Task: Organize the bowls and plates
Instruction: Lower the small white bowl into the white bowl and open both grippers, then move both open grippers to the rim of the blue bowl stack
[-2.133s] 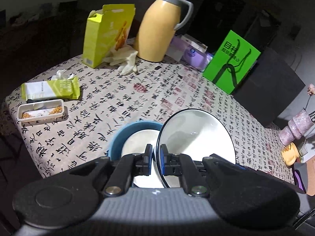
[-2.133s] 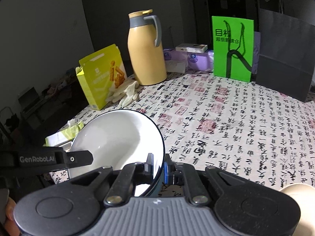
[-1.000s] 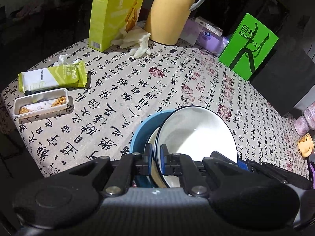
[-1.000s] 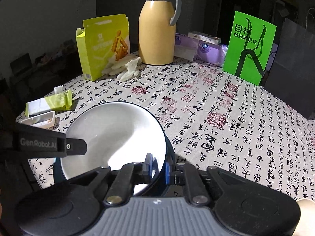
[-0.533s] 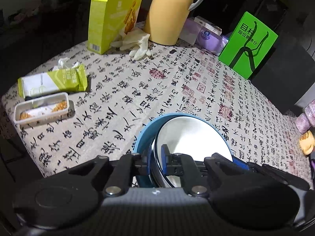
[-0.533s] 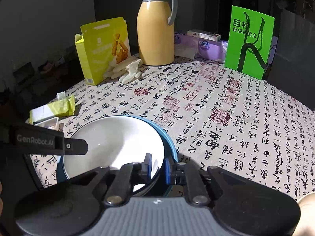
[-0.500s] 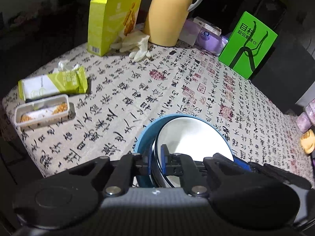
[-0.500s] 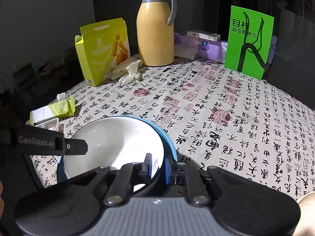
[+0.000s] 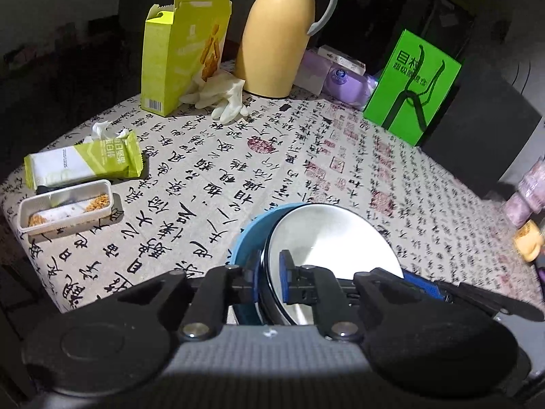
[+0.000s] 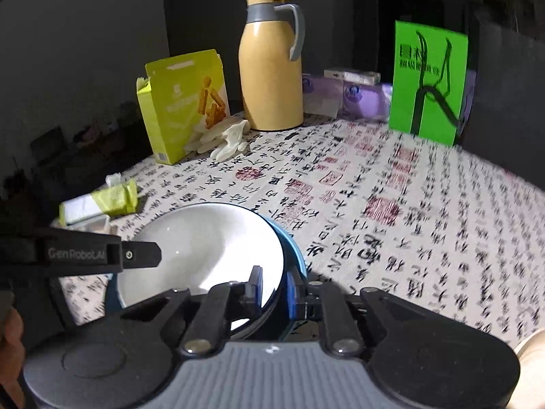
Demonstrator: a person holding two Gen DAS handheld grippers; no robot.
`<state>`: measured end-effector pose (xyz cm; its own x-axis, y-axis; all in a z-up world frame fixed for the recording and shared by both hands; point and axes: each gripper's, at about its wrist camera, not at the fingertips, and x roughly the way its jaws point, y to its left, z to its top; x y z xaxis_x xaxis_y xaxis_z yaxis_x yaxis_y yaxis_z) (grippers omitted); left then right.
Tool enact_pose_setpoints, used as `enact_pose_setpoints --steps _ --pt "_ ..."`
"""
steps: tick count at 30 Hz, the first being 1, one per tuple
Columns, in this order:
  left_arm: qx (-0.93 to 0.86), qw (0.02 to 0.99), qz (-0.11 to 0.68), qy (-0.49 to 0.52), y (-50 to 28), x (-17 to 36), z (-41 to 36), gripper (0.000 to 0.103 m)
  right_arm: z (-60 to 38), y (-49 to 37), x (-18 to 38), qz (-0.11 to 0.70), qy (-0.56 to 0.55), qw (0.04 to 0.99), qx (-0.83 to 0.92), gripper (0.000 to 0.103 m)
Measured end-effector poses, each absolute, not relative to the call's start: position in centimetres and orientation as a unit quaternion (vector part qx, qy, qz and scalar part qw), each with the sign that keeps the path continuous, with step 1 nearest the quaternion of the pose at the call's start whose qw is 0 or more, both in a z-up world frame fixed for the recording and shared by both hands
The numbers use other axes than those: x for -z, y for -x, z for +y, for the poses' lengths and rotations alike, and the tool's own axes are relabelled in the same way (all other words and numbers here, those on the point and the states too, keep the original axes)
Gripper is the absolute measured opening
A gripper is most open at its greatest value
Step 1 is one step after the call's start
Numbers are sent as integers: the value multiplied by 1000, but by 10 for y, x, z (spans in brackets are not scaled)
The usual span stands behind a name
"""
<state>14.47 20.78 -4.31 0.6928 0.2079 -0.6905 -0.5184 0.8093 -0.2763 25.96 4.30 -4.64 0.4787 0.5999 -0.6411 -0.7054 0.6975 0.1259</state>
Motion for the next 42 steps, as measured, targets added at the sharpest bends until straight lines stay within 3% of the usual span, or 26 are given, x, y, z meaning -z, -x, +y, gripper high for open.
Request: enact_pose_setpoints --steps 1,3,6,10,11,13,22,42 --pt "-202 891 332 236 -142 42 209 35 38 -261 44 344 65 853 -386 16" --pt "-189 892 324 250 -135 37 211 44 28 -262 38 345 40 848 -400 21" --pt "-194 903 295 246 -117 26 208 76 9 -261 29 336 4 845 -417 37" --pt "-196 916 254 241 -92 15 206 103 -13 -252 20 309 -17 845 -437 84" --pt "-195 919 244 242 -85 13 205 103 -17 -250 18 303 -17 845 -440 95" --pt "-199 921 228 244 -70 15 205 103 -23 -245 18 295 -16 845 -446 103" --pt "-216 909 220 280 -24 42 226 103 -35 -244 28 313 -33 847 -428 103" --pt "-181 918 228 268 -16 55 231 103 -10 -231 36 351 -6 842 -410 103"
